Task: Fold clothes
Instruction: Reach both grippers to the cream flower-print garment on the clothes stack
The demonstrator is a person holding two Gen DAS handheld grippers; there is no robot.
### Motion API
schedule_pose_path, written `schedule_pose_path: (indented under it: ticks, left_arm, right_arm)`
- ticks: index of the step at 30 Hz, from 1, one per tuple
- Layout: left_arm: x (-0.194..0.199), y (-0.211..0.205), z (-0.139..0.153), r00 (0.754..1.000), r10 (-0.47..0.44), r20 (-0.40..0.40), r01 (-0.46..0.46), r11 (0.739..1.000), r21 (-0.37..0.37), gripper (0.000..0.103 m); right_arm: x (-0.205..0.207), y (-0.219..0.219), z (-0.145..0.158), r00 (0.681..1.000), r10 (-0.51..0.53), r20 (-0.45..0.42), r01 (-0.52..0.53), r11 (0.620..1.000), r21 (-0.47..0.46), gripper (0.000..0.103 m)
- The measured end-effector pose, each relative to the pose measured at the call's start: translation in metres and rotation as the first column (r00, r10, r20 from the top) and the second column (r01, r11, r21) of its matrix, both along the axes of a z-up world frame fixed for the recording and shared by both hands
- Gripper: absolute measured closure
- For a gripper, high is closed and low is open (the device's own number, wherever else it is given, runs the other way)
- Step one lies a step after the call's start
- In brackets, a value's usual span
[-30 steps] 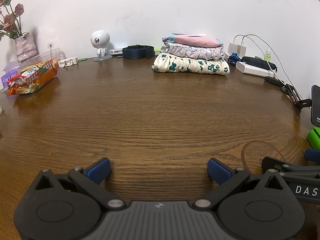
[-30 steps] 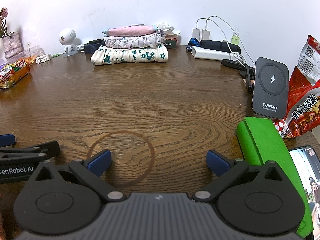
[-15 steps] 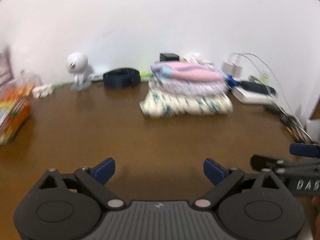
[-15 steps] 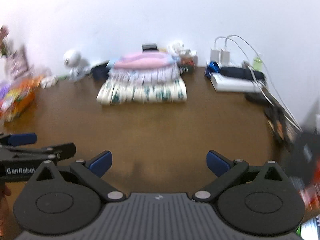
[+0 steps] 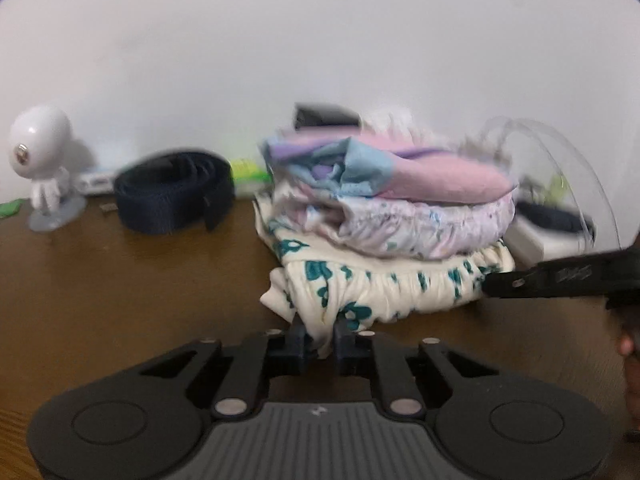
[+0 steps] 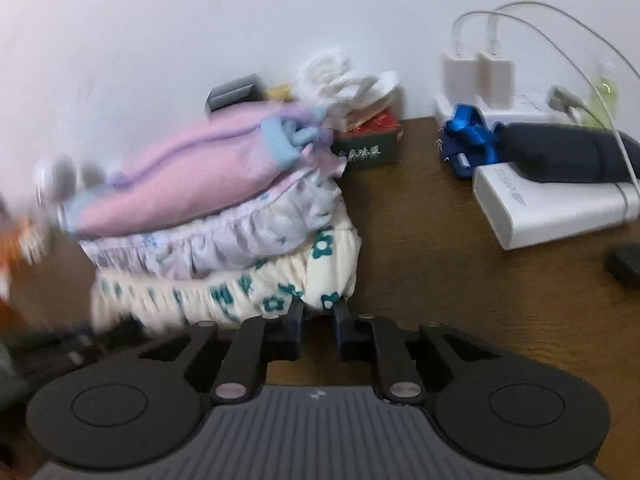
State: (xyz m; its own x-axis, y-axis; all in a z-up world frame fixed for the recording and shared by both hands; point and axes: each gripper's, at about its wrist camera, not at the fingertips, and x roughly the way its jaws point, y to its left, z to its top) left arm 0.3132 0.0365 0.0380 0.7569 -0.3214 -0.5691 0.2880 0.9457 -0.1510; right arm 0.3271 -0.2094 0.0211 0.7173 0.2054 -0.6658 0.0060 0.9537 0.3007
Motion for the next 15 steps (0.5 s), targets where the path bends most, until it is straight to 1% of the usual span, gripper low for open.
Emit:
schedule_pose_path:
  ticks: [1,2,4,5,7,9,11,12,14,15]
  left_arm:
    - [-0.010,0.006,0.019,0.999,-0.004,0.044,0.006,0.999,-0.039,0.095]
    - [-0.019,0.012,0.039,0.996,-0.007,0.088,0.014,0.997,-0.077,0.095]
    - [-0.044,0.023,0.082,0.987,-0.012,0.158,0.035,0.988,-0.149,0.096]
    - [-0.061,0.027,0.105,0.980,-0.014,0.200,0.049,0.984,-0.171,0.097]
    - [-0.100,0.031,0.144,0.960,-0.010,0.279,0.064,0.980,-0.187,0.098]
    - [-0.131,0.035,0.165,0.950,-0.015,0.311,0.081,0.976,-0.202,0.098]
    - [-0.159,0.039,0.170,0.950,-0.017,0.312,0.086,0.974,-0.208,0.098]
    - [-0.168,0.040,0.169,0.952,-0.009,0.305,0.072,0.978,-0.197,0.098]
    - [-0.174,0.043,0.162,0.962,0.011,0.274,0.038,0.985,-0.171,0.098]
    - [-0.176,0.046,0.155,0.969,0.013,0.249,0.027,0.987,-0.156,0.097]
  right_arm:
    - [-0.008,-0.001,0.020,0.999,0.013,0.040,-0.013,1.000,0.017,0.094]
    - [-0.016,-0.002,0.040,0.996,0.028,0.082,-0.030,0.999,0.030,0.103]
    - [-0.044,-0.004,0.095,0.977,0.082,0.196,-0.097,0.993,0.071,0.103]
    - [-0.065,-0.002,0.124,0.959,0.107,0.261,-0.124,0.991,0.051,0.103]
    - [-0.106,0.002,0.182,0.908,0.159,0.388,-0.172,0.985,-0.001,0.103]
    - [-0.133,0.006,0.213,0.882,0.187,0.433,-0.179,0.982,-0.059,0.103]
    - [-0.154,0.008,0.223,0.877,0.201,0.436,-0.172,0.979,-0.105,0.103]
    - [-0.159,0.008,0.218,0.884,0.208,0.419,-0.170,0.977,-0.126,0.103]
    - [-0.165,0.011,0.191,0.907,0.220,0.358,-0.182,0.974,-0.137,0.094]
    - [-0.168,0.013,0.176,0.918,0.225,0.327,-0.188,0.972,-0.141,0.080]
